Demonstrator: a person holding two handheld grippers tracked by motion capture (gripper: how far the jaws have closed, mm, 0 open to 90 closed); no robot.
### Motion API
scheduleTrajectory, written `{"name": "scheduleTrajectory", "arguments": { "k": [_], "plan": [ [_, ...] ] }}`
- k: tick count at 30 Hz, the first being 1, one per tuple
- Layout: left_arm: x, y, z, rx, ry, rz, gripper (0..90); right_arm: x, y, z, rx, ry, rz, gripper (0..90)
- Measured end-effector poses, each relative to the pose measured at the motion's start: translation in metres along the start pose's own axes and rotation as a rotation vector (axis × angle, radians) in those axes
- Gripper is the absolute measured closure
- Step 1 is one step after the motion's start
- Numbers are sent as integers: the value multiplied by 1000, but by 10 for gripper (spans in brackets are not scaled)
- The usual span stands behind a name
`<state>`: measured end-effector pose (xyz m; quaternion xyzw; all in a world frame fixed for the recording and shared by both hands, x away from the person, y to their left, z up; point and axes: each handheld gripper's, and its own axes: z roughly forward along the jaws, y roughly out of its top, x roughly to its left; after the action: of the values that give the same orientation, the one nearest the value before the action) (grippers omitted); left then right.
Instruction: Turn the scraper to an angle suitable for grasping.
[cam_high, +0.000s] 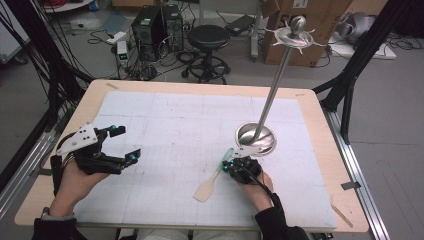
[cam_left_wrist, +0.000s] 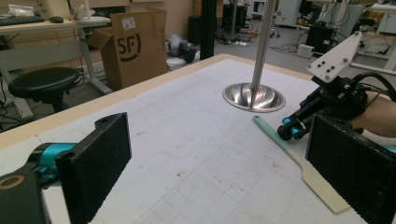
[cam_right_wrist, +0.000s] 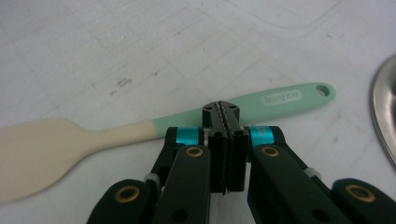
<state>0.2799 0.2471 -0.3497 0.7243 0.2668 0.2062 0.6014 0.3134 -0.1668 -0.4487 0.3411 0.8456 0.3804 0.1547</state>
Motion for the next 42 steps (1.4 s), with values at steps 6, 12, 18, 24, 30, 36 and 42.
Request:
{"name": "scheduleTrajectory", "arguments": {
  "k": [6,12,18,24,30,36,42],
  "plan": [
    [0,0,-2,1,1,2,73,1,6,5,-1,30,-3,896],
    [2,1,-5,-9,5,1,73,26,18,0,-53,151,-50,896],
    [1,1,-10,-7,17,1,73,51,25,19,-2,217,-115,898],
    [3,-1,-11,-3,22,-4,73,67,27,25,45,257,-151,900],
    [4,-4,-8,7,17,-11,73,71,24,18,72,245,-155,900],
    [0,0,-2,0,-16,-7,74,73,14,3,102,221,-181,900],
    [1,0,2,5,-16,-10,73,67,4,-11,117,223,-190,900]
  ]
}}
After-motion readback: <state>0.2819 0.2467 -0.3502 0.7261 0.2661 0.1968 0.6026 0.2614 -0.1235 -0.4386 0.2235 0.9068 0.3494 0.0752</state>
